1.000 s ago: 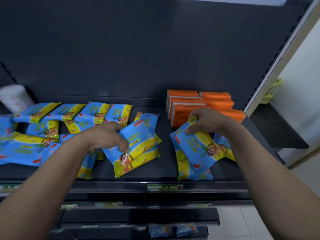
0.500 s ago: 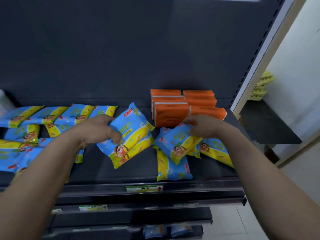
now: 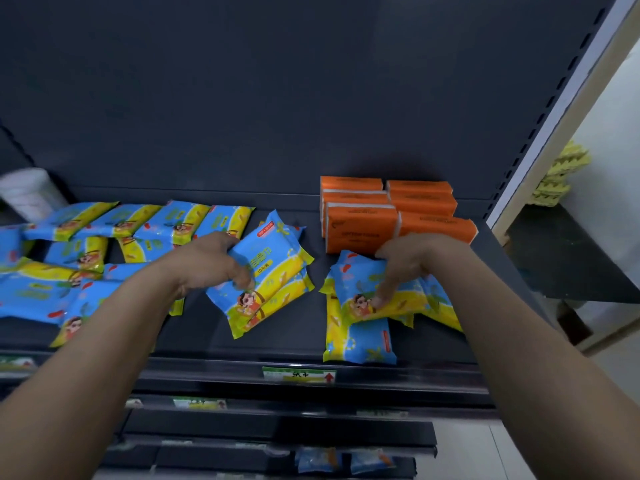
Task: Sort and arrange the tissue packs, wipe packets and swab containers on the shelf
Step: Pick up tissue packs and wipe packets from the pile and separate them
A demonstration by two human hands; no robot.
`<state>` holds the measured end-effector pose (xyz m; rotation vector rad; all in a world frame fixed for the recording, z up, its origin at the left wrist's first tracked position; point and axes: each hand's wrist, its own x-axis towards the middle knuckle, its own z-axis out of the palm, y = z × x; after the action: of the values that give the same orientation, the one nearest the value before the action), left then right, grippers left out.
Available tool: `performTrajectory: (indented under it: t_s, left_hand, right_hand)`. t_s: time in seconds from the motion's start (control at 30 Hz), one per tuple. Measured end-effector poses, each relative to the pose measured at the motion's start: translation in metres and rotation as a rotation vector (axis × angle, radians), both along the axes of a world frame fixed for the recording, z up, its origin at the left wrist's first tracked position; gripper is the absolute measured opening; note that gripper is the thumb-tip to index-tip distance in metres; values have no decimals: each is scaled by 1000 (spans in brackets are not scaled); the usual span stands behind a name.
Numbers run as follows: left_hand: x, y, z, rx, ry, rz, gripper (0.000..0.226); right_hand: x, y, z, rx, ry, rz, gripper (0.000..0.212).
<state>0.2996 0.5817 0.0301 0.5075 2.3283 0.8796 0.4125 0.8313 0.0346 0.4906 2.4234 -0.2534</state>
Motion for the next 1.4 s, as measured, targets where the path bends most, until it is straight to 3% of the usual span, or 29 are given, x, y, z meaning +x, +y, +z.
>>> performTrajectory:
  t_s: [0.2, 0.33, 0.5, 0.67, 0.93, 1.17, 1.4]
  left_hand:
    - [-4, -4, -3, 26, -1, -1, 24]
    - [-11, -16, -2, 83, -5, -24, 21]
    - [-26, -66, 13, 256, -7, 31, 18]
    - [-48, -162, 30, 426, 40, 181, 18]
    - [-57, -357, 35, 554, 153, 547, 39]
    - [-47, -501, 34, 569, 214, 810, 53]
    - [-75, -593, 39, 590, 325, 949, 29]
  right_hand:
    - [1, -2, 0, -65, 127, -73, 85]
    - [1, -9, 12, -50, 215, -68, 58]
    - [-19, -44, 25, -226, 572, -174, 46]
    - [-73, -133, 30, -456, 773, -212, 28]
    - [-168, -327, 33, -772, 989, -116, 37]
    - [-229, -489, 40, -951, 955, 88, 31]
    - [-288, -607, 48, -945, 859, 305, 31]
